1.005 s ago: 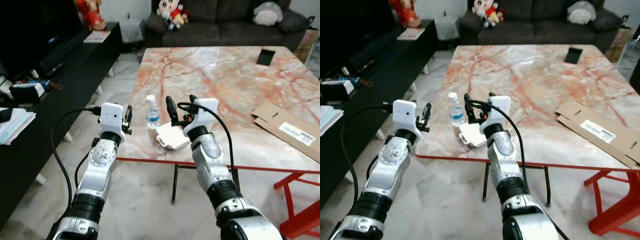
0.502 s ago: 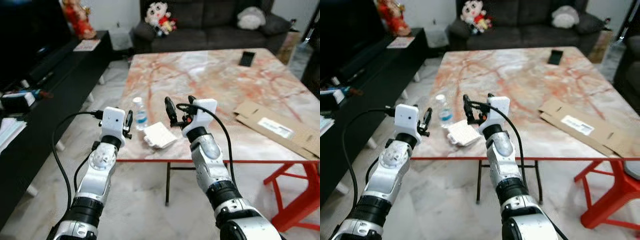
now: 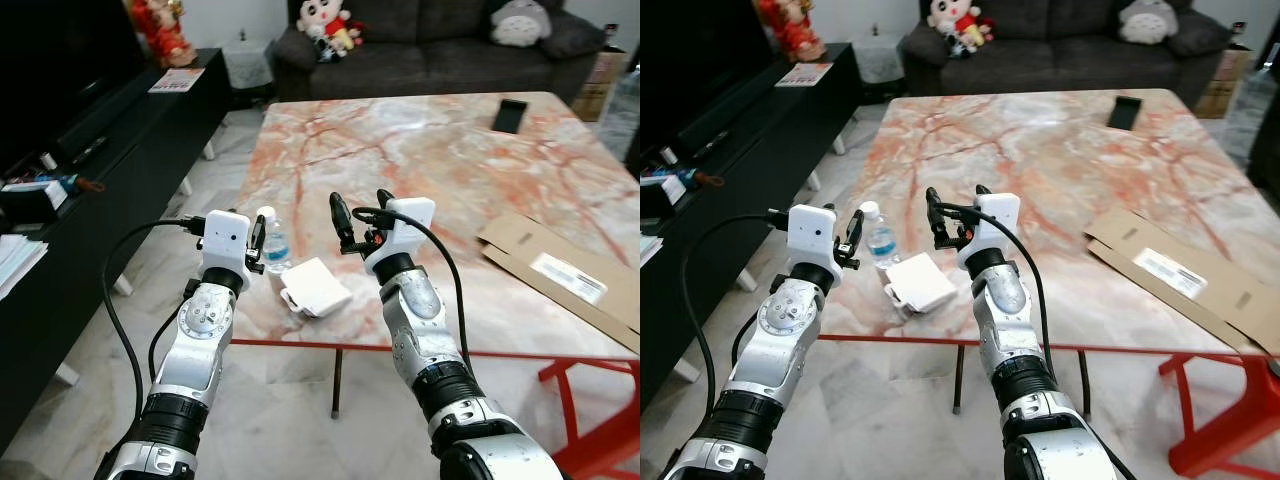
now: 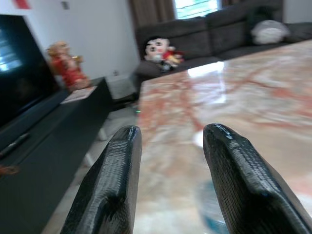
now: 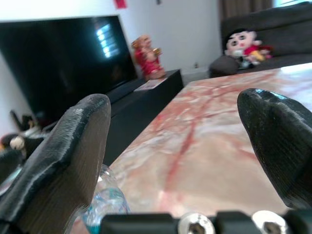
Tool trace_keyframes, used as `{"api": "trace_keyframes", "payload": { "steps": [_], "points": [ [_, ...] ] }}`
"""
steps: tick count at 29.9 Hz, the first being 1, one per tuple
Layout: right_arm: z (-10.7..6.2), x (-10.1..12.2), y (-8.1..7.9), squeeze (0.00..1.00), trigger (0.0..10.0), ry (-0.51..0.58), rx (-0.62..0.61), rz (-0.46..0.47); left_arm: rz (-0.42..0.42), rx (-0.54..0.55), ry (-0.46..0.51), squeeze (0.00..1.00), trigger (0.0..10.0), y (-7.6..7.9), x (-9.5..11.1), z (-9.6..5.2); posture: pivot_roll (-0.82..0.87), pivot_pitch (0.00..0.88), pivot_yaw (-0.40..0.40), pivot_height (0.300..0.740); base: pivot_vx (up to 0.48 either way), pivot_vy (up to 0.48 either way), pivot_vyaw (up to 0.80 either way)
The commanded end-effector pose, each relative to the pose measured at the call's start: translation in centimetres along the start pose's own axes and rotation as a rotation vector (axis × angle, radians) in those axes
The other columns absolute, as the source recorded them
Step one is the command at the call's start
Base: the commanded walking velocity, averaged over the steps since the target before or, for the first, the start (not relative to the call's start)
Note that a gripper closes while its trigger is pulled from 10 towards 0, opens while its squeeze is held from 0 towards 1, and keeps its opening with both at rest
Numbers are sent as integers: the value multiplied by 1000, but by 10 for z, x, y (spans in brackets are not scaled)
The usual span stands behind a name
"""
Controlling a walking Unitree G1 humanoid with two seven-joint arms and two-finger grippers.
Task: Picking trash to rubbish bin
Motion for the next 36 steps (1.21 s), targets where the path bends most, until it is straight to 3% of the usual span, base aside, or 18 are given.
{"api": "trace_keyframes", "payload": {
  "steps": [1,4,16,22,23,27,36],
  "points": [
    [3,4,-10,0,10000,14,31,1,8,31,16,0,10000,-10,6,0,94,0,71,740,375,0,800],
    [3,2,-5,0,10000,4,-5,52,11,37,18,0,10000,-12,7,0,95,0,70,740,376,0,267],
    [3,3,-4,0,10000,8,-2,43,5,12,73,0,10000,-6,21,-1,95,0,66,740,355,0,0],
    [3,1,-4,0,10000,3,3,46,-5,-31,79,0,10000,2,29,-1,102,0,61,740,0,0,0],
    [3,1,-5,0,10000,3,4,47,-14,-34,76,1000,10000,2,29,0,102,0,61,740,0,0,0],
    [3,2,-5,0,10000,4,6,49,-65,-47,55,1000,10000,5,27,-1,100,0,59,740,0,0,0],
    [3,1,-6,0,10000,0,11,51,-36,-70,12,1000,10000,6,27,1,104,0,56,740,0,0,0]
  ]
}}
Point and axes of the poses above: a point about 5 cm out from each wrist's last joint towards the gripper, its own z axis pointing out of the wrist towards the gripper, its own x axis along the axis of the wrist's last joint, y = z × x, the point moved 5 cm from there along z, pointing out of the wrist towards the gripper, and after that the axes turned 10 degrees about -z, right-handed, at the moved point
